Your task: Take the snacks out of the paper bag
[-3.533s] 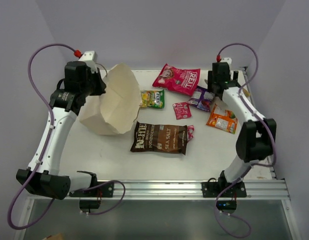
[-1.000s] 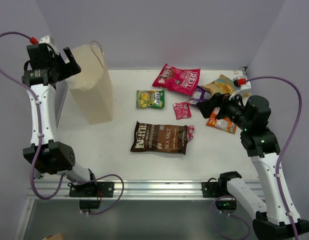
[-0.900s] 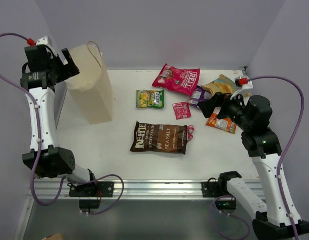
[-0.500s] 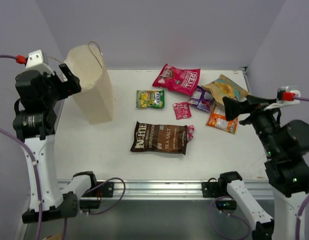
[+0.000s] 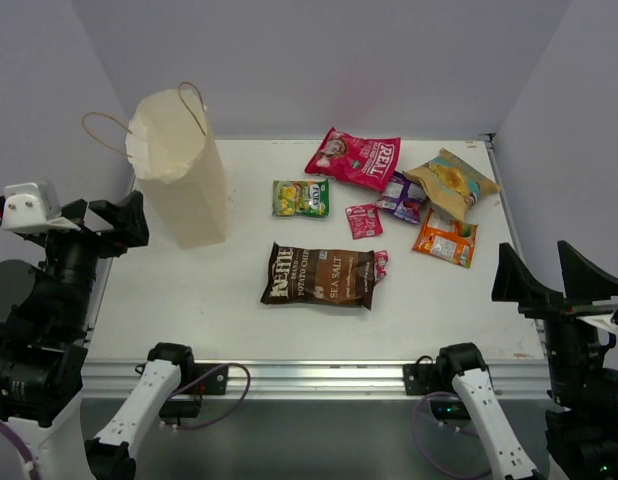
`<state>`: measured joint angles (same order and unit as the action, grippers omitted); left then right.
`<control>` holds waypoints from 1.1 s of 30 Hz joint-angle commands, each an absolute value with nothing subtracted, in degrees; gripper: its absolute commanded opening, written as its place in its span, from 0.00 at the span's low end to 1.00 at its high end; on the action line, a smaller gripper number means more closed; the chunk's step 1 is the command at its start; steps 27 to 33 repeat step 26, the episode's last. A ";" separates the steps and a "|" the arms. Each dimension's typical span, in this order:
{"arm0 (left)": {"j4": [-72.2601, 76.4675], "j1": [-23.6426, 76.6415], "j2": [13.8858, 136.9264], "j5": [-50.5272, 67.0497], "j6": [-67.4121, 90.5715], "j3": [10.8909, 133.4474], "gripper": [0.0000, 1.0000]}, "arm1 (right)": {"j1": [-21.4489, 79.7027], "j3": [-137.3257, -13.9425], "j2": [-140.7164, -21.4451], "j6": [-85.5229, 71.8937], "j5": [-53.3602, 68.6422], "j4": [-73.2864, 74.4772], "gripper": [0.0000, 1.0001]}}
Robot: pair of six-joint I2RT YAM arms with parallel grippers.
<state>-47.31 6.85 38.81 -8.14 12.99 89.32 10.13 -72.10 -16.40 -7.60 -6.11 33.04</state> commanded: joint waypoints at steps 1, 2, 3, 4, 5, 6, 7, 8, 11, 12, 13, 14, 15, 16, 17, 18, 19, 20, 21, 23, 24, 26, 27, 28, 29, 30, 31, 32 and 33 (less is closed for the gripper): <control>-46.40 8.35 36.66 -13.71 10.46 88.51 1.00 | 10.63 -71.37 -14.51 -4.75 -8.87 30.85 0.99; -46.41 8.52 36.48 -13.71 10.55 88.33 1.00 | 10.81 -71.37 -14.07 -4.66 -9.31 30.85 0.99; -46.41 8.70 35.78 -12.93 10.46 88.16 1.00 | 10.90 -71.45 -13.71 -4.22 -9.40 31.11 0.99; -46.41 8.70 35.68 -12.92 10.46 88.15 1.00 | 10.90 -71.46 -13.62 -4.04 -9.49 31.11 0.99; -46.41 8.70 35.42 -12.31 10.46 87.98 1.00 | 10.81 -71.54 -13.54 -3.87 -9.49 31.46 0.99; -46.41 8.79 35.25 -12.22 10.46 87.80 1.00 | 10.90 -71.37 -13.45 -3.78 -9.75 31.55 0.99; -46.49 8.79 35.07 -12.04 10.55 87.72 1.00 | 10.99 -71.19 -13.45 -3.69 -9.93 31.55 0.99; -46.49 8.88 34.98 -11.87 10.55 87.63 1.00 | 10.90 -71.02 -13.45 -3.60 -10.11 31.47 0.99; -46.58 8.96 35.07 -11.95 10.20 87.36 1.00 | 10.90 -70.58 -13.71 -3.78 -10.02 31.29 0.99; -46.41 9.05 35.16 -11.69 10.20 87.28 1.00 | 10.90 -70.58 -13.80 -3.78 -9.93 31.29 0.99; -46.15 9.05 35.16 -11.34 10.20 87.28 1.00 | 10.90 -70.49 -13.89 -3.87 -9.67 31.20 0.99; -46.06 9.14 35.16 -10.73 10.20 87.10 1.00 | 10.90 -70.49 -13.89 -3.78 -9.58 31.20 0.99; -45.88 9.14 35.24 -10.64 10.20 86.93 1.00 | 10.90 -70.40 -13.89 -3.95 -9.58 31.20 0.99; -45.79 9.14 35.16 -10.55 10.02 86.75 1.00 | 10.90 -70.40 -13.80 -3.87 -9.49 31.20 0.99; -45.70 9.23 35.16 -10.72 9.76 86.57 1.00 | 10.90 -70.49 -13.80 -3.78 -9.41 31.20 0.99; -45.44 9.23 35.16 -10.72 9.67 86.14 1.00 | 10.90 -70.49 -13.80 -3.78 -9.32 31.38 0.99; -45.27 9.32 35.16 -10.72 9.67 85.78 1.00 | 10.90 -70.58 -13.71 -3.69 -9.32 31.38 0.99; -45.18 9.40 35.16 -10.72 9.67 85.52 1.00 | 10.90 -70.66 -13.71 -3.69 -9.32 31.46 0.99; -44.91 9.49 35.16 -10.64 9.67 85.17 1.00 | 10.90 -70.66 -13.71 -3.69 -9.32 31.55 0.99; -44.39 9.58 35.42 -10.02 9.49 84.55 1.00 | 10.90 -70.66 -13.80 -3.69 -9.23 31.55 0.99; -44.21 9.58 35.51 -9.85 9.58 84.46 1.00 | 10.81 -70.66 -13.89 -3.69 -9.05 31.47 0.99; -43.95 9.67 35.68 -9.49 9.49 84.11 1.00 | 10.90 -70.66 -14.24 -3.69 -8.53 31.55 0.99; -43.95 9.67 35.68 -9.49 9.49 84.11 1.00 | 10.90 -70.66 -14.24 -3.69 -8.53 31.55 0.99; -43.95 9.67 35.68 -9.49 9.49 84.11 1.00 | 10.90 -70.66 -14.24 -3.69 -8.53 31.55 0.99; -43.95 9.67 35.68 -9.49 9.49 84.11 1.00 | 10.90 -70.66 -14.24 -3.69 -8.53 31.55 0.99; -43.95 9.67 35.68 -9.49 9.49 84.11 1.00 | 10.90 -70.66 -14.24 -3.69 -8.53 31.55 0.99; -43.95 9.67 35.68 -9.49 9.49 84.11 1.00 | 10.90 -70.66 -14.24 -3.69 -8.53 31.55 0.99; -43.95 9.67 35.68 -9.49 9.49 84.11 1.00 | 10.90 -70.66 -14.24 -3.69 -8.53 31.55 0.99; -43.95 9.67 35.68 -9.49 9.49 84.11 1.00 | 10.90 -70.66 -14.24 -3.69 -8.53 31.55 0.99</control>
